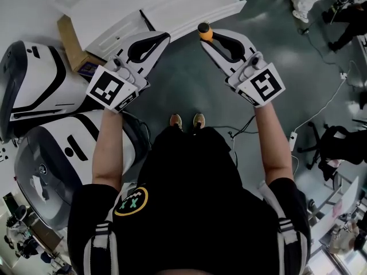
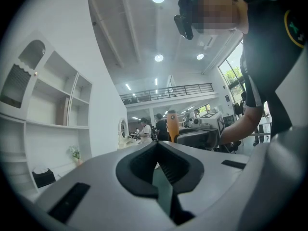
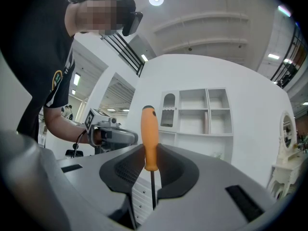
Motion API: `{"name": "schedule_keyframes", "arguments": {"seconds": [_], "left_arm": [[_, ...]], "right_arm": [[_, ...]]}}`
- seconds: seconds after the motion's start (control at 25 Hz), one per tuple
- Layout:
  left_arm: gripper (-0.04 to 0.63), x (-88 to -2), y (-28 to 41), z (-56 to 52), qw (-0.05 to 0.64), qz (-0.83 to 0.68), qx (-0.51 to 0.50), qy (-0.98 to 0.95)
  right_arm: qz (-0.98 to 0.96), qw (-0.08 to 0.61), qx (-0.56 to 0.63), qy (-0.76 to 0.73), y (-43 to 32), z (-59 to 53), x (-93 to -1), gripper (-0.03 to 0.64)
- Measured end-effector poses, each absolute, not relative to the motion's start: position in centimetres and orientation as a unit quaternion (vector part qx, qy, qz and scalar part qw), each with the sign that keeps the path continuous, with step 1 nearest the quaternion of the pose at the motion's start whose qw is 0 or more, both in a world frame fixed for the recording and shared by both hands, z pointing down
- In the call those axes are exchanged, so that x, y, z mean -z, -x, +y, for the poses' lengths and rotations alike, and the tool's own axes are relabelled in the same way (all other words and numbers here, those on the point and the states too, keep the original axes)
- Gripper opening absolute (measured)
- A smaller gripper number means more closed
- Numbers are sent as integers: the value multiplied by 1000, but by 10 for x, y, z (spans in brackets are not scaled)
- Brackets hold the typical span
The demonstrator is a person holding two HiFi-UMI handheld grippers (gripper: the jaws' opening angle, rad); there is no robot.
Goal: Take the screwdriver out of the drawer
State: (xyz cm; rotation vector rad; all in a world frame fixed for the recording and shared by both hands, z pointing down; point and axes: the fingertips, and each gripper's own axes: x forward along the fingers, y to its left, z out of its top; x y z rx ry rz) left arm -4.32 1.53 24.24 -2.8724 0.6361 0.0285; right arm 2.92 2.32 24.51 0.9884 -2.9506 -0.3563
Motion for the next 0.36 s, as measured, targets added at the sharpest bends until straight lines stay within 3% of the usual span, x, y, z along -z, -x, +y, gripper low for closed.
{"name": "schedule_keyframes", "arguments": {"seconds": [0.36], "left_arm": [[17,-244,44,12,100,216,-9,971]], "right_arm": [[-942,6,115,-316,-29,19,-247,101]]}}
